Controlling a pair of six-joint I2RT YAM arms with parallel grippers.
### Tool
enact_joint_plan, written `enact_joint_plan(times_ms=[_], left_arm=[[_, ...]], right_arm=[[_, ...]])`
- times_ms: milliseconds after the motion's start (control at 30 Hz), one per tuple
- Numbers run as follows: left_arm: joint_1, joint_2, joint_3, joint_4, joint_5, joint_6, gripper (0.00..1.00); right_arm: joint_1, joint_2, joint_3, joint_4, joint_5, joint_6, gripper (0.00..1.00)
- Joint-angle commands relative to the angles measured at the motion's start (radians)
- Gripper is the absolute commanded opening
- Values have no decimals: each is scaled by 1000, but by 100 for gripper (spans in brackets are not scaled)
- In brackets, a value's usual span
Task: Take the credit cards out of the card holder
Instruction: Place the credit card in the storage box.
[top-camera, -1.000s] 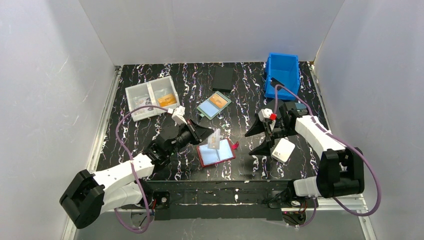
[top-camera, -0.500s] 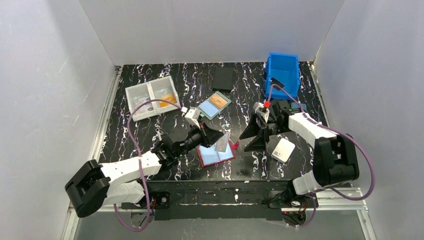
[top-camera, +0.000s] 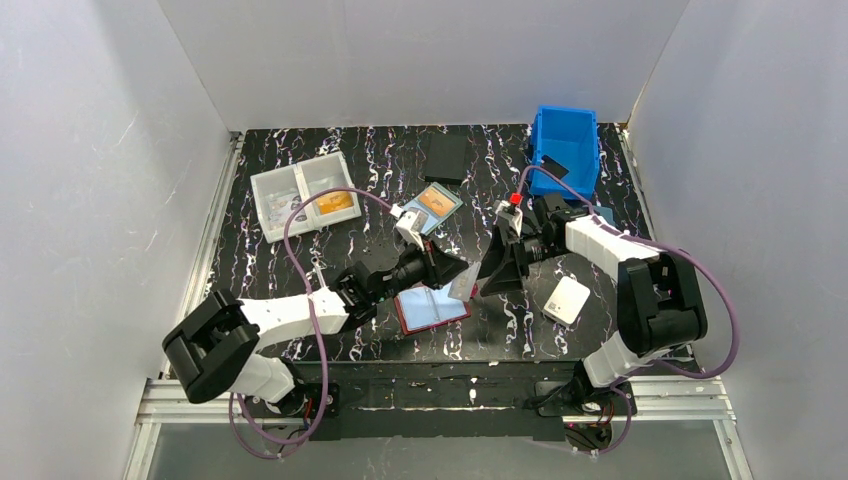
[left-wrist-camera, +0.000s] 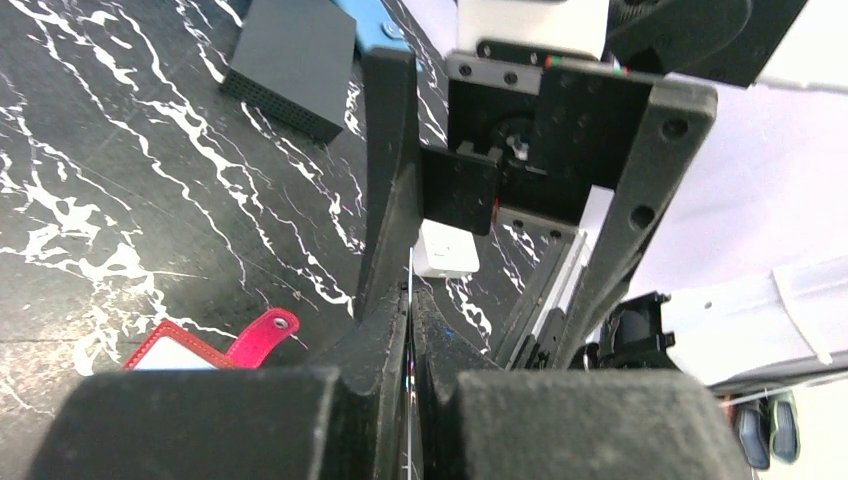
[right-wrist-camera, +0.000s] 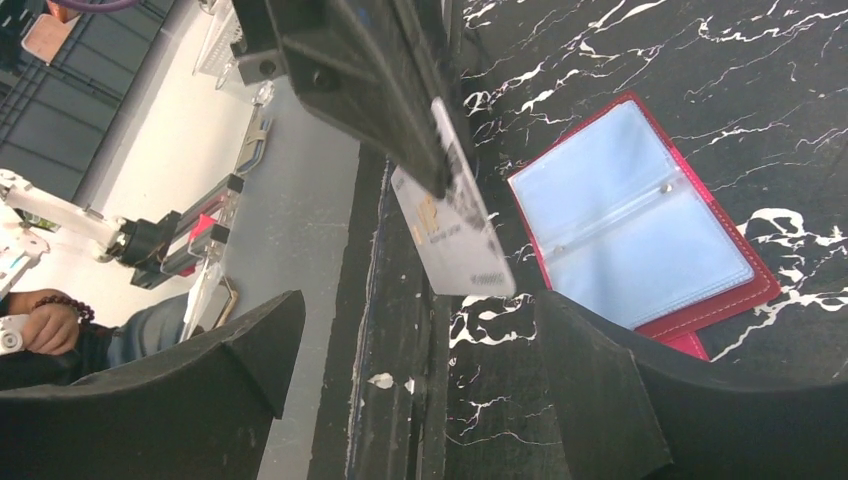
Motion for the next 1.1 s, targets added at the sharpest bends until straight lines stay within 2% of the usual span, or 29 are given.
enact_joint_plan(times_ms=[0,133,233,500,567,700,767,867,900,1000,1067], left_arm=[[-8,19,49,28,115,32,0],[-8,36,67,15,178,26,0],[-8,34,75,-5,187,29,0],[-6,-14,82,-97,167,75,0],[-3,-29,75,-105,159,79,0],[7,-63,64,-115,155,81,0],[11,-70,61,-120,161,81,0],[15,-71,62,-126,172,78,0],[16,-71,62,-128,173,75,0],[23,-85,56,-132,177,74,9],[32,-110,46,-133,175,67,27]], right_arm=[[11,-65,-8,207,36,244,91],[33,-86,-13,230,44,253,82],[59,-107,-20,245,56,251,59],[81,-125,-23,238,22,225,23],[83,-126,-22,235,19,223,19],[84,-126,-23,233,24,219,25],[86,-127,-21,232,21,217,24],[91,-128,-21,229,16,210,4],[93,-128,-20,227,18,209,1],[94,-127,-18,222,24,203,1],[94,-126,-19,222,31,201,1]])
